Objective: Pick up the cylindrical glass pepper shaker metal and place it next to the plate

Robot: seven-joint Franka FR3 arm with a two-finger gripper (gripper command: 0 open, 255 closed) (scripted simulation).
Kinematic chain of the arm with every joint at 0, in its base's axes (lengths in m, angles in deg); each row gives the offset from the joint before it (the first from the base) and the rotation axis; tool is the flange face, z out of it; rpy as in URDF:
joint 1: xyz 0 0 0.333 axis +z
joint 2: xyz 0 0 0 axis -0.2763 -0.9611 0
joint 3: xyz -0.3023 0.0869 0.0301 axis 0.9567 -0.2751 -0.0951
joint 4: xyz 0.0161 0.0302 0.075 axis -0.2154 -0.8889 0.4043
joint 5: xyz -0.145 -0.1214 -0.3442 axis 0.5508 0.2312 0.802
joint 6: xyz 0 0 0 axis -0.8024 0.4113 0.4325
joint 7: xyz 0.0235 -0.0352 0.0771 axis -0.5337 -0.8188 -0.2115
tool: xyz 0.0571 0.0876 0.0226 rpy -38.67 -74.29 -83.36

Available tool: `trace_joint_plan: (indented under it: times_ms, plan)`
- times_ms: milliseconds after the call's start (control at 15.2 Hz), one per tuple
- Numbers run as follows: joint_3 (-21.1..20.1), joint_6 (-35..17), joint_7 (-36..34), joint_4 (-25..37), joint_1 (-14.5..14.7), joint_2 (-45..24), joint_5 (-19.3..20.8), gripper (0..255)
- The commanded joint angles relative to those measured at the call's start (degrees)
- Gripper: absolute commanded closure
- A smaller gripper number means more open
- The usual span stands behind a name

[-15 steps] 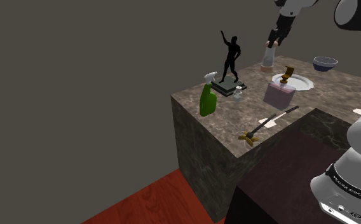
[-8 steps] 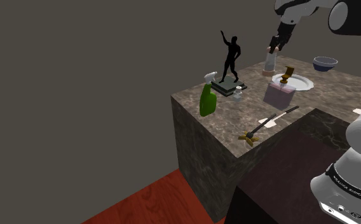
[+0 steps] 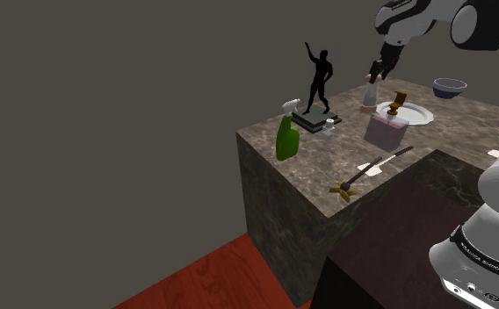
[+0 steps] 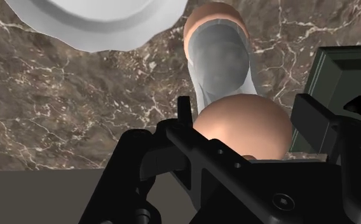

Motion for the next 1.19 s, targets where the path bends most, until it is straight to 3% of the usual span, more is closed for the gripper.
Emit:
trace_joint_plan:
  times_ms: [0, 528, 594, 924, 1122]
  plan:
    - [-0.08, -1.14, 0.32, -0.71, -0.09, -0.41, -0.22, 255]
    - [-0.08, -1.14, 0.32, -0.71, -0.09, -0.41, -0.22, 255]
    - [-0.08, -1.14, 0.32, -0.72, -0.09, -0.40, -0.22, 0]
    - [-0.08, -1.14, 0.32, -0.72, -0.09, -0.40, -0.22, 0]
    - [0.40, 3.26, -0.20, 1.51, -0.17, 1.84, 0.58, 0]
